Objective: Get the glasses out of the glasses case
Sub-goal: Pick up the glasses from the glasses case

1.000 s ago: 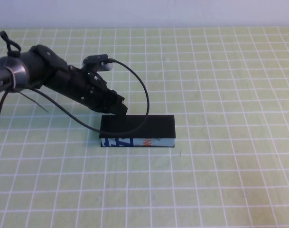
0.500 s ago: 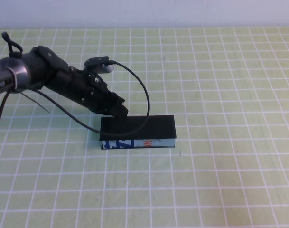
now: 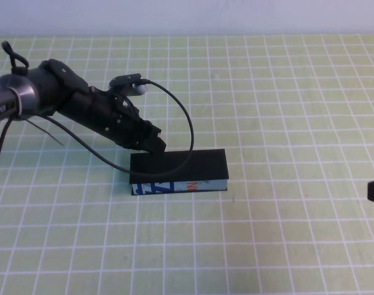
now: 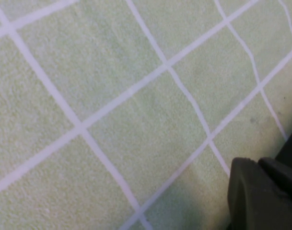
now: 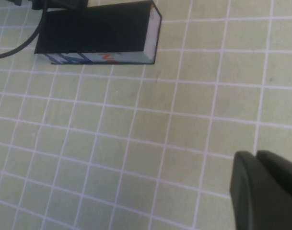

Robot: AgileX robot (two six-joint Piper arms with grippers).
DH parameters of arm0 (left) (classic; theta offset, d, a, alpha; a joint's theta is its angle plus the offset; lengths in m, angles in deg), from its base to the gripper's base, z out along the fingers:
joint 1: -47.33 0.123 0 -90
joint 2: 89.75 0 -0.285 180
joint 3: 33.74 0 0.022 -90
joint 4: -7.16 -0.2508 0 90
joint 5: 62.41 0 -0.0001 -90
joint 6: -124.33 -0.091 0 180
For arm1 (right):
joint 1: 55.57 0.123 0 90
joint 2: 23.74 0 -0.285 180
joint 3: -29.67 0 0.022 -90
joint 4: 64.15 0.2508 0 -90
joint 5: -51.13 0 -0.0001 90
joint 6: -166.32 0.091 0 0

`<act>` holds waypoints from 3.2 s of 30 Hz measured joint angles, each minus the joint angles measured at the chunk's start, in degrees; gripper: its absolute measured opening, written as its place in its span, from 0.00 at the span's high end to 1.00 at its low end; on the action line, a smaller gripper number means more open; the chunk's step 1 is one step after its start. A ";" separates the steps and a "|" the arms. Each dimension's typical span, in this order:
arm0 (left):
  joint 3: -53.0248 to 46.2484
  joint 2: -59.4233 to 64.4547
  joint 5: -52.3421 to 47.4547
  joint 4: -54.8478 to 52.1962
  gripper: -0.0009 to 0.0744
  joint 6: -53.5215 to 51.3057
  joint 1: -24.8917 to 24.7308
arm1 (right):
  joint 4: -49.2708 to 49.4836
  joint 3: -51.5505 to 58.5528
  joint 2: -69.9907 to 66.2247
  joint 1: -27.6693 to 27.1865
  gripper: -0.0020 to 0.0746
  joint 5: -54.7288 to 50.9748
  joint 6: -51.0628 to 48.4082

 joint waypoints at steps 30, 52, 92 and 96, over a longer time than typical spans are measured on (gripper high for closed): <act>0.00 0.00 -0.34 -0.10 0.99 0.00 0.98 | -23.00 -38.98 -53.68 38.89 0.58 12.23 -29.48; 0.00 0.00 -0.14 -0.10 0.99 0.00 1.07 | -24.96 -39.02 -55.84 42.02 0.53 20.55 -34.10; 0.00 0.00 -0.93 -0.10 0.99 0.00 1.07 | -39.17 -39.59 -61.38 42.22 0.73 27.20 -31.10; 0.00 0.00 -0.93 -0.10 0.99 0.00 1.07 | -39.92 -39.59 -61.38 42.22 0.77 27.09 -31.10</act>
